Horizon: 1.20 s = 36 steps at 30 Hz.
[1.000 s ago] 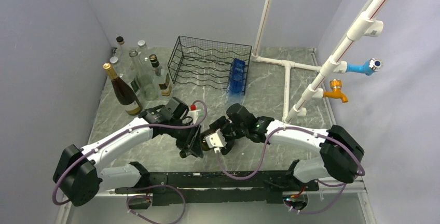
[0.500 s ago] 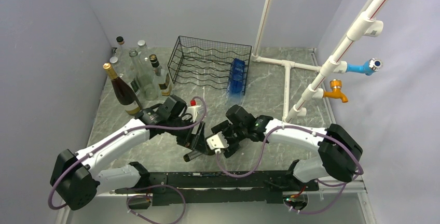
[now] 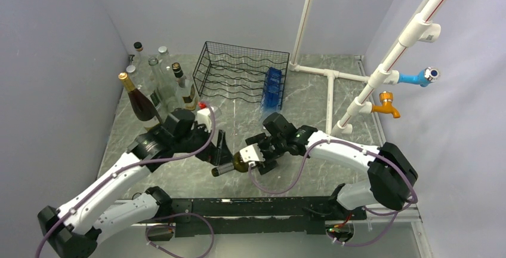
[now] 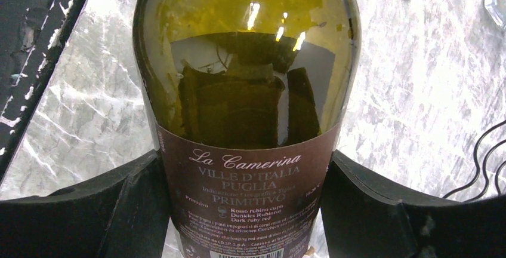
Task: Take the wine bottle off the wine rack
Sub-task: Pick up the wine bottle from the wine rack.
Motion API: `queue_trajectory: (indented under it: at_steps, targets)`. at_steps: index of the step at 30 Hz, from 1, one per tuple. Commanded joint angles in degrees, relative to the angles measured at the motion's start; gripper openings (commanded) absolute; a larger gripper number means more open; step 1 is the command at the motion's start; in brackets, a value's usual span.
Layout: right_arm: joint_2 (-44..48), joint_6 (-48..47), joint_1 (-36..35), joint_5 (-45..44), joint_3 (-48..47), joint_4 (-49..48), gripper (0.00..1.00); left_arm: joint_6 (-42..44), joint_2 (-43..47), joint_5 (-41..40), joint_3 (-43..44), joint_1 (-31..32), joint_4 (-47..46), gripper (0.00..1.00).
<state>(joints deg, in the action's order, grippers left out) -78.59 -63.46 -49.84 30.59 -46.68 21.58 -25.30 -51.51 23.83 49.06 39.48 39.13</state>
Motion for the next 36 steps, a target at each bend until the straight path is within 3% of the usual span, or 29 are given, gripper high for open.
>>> queue_trajectory:
  at_steps: [1,8,13,17,23,31,36]
  targets:
    - [1.6,1.0,1.6,5.9,-4.0,-0.8,0.0,-1.6,6.0,-8.5,-0.1,-0.3,-6.5,0.99]
    - [1.5,3.5,5.0,9.6,-5.2,-0.1,0.0,-4.5,15.7,-18.2,-3.9,-0.4,-14.5,1.0]
    - [1.3,6.6,7.7,13.1,-6.1,-0.1,0.0,-5.4,22.3,-16.6,-11.7,-0.4,-28.1,0.99]
    - [1.1,8.9,10.0,15.5,-6.8,-0.3,0.0,-4.7,25.2,-15.7,-14.8,-0.4,-33.8,1.0]
    - [0.4,12.9,11.9,17.3,-7.5,-1.3,0.0,-3.1,27.6,-14.9,-18.3,-0.4,-40.8,0.99]
    - [-0.5,16.2,14.6,20.9,-8.6,-1.3,0.0,-2.3,27.9,-15.8,-21.2,-0.4,-43.5,1.0]
    - [-1.0,18.1,16.0,23.4,-9.1,-1.3,0.0,-4.2,26.7,-14.9,-24.9,-0.4,-51.0,1.0]
